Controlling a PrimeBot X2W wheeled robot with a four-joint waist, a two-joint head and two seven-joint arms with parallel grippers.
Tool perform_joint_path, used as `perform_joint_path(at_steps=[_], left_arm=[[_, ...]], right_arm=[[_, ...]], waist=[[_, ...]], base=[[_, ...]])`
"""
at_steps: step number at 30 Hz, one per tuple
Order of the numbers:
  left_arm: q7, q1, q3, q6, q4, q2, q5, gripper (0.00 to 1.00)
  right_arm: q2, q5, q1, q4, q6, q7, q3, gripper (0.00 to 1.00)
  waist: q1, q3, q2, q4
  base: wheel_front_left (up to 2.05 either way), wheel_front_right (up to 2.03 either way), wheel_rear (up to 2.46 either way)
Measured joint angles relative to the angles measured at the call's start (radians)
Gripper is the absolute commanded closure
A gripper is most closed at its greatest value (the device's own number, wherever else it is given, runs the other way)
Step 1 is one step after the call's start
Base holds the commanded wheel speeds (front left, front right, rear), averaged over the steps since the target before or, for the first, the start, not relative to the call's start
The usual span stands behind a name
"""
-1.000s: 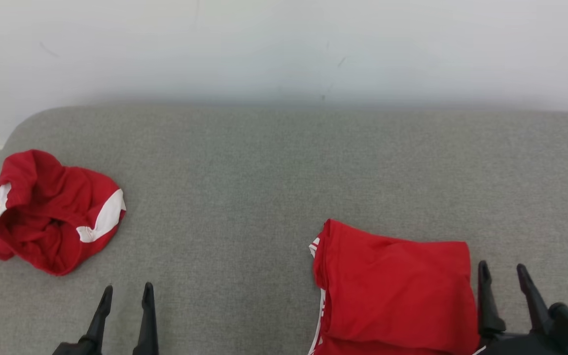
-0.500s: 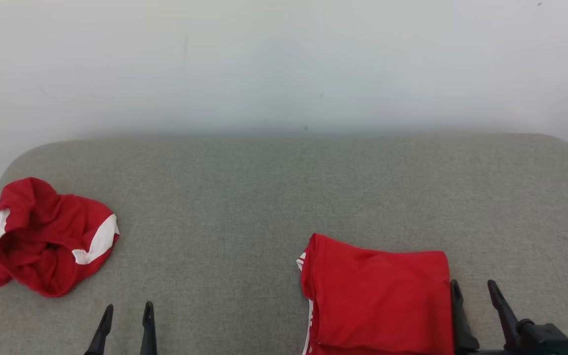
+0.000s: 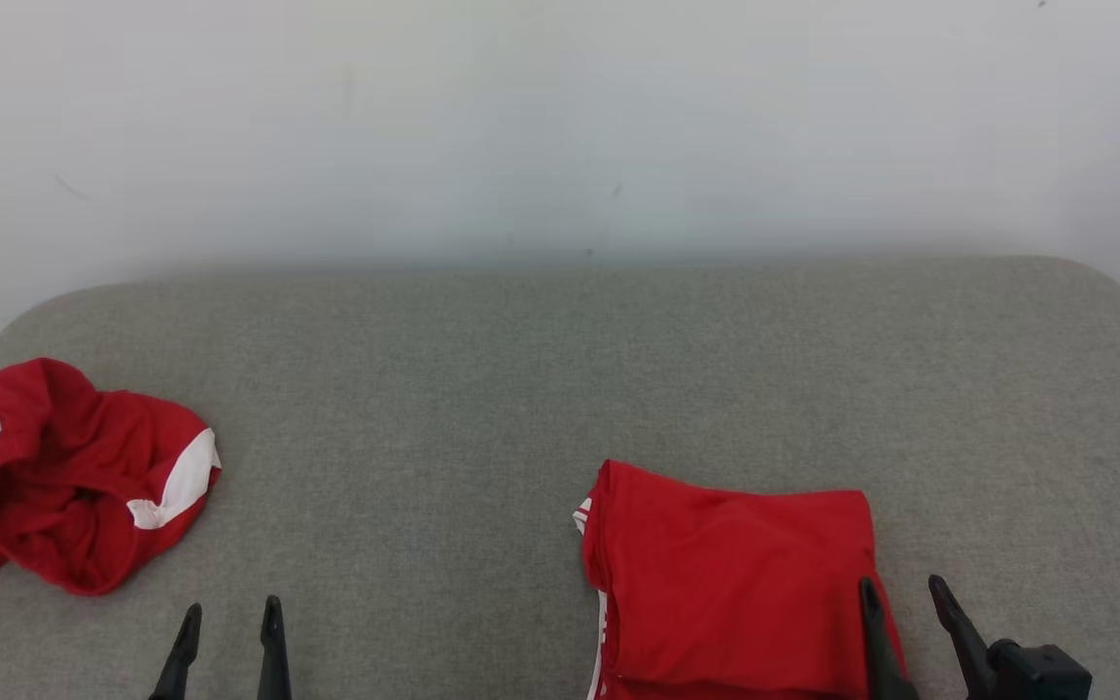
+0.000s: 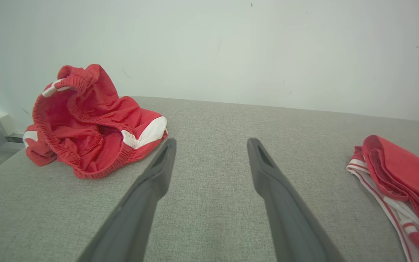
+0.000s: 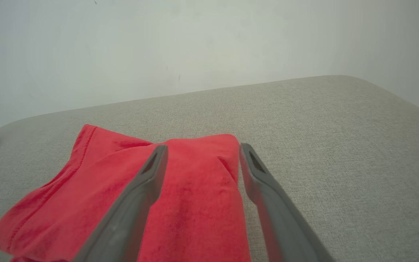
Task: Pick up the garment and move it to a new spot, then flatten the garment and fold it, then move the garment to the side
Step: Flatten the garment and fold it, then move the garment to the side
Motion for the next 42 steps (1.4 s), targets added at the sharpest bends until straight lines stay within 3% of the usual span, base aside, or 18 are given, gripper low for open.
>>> perform_joint_path(at_steps=[17, 21, 27, 28, 32, 37, 42], left_arm=[[0.0, 0.0, -0.001, 0.0, 0.0, -0.002, -0.002, 0.0], [0.0, 0.0, -0.001, 0.0, -0.003, -0.002, -0.002, 0.0], [0.0, 0.001, -0.001, 0.003, -0.01, -0.002, -0.005, 0.0], [0.0, 0.001, -0.001, 0.003, -0.01, -0.002, -0.005, 0.0], [0.0, -0.001, -0.013, 0.004, -0.015, -0.002, -0.012, 0.0], [0.0, -0.01, -0.029, 0.004, -0.016, -0.002, -0.017, 0.0], [0.0, -0.027, -0.034, 0.004, -0.021, -0.002, -0.017, 0.0]], right_arm=[[0.0, -0.01, -0.01, -0.07, 0.0, 0.033, -0.01, 0.0], [-0.002, -0.022, -0.016, -0.185, 0.0, 0.229, -0.017, 0.0], [-0.033, -0.035, -0.022, -0.426, -0.001, 0.751, -0.096, 0.0], [-0.033, -0.035, -0.022, -0.426, -0.001, 0.751, -0.096, 0.0], [-0.024, 0.021, -0.029, -0.528, -0.002, 0.986, -0.12, 0.0], [-0.014, 0.041, -0.035, -0.488, -0.002, 1.15, -0.179, 0.0], [-0.006, 0.026, -0.077, -0.407, -0.002, 1.16, -0.204, 0.0]], waist=[[0.0001, 0.022, 0.0, 0.007], [0.0001, 0.026, 0.0001, 0.01], [0.0001, 0.035, 0.0, 0.01], [0.0001, 0.035, 0.0, 0.01], [0.0, 0.047, 0.0, 0.018], [0.0001, 0.064, 0.0, 0.033], [0.0001, 0.086, 0.0001, 0.052]], base=[[0.0, 0.0, 0.0], [0.0, 0.0, 0.0], [0.0, 0.0, 0.0], [0.0, 0.0, 0.0], [0.0, 0.0, 0.0], [0.0, 0.0, 0.0], [0.0, 0.0, 0.0]])
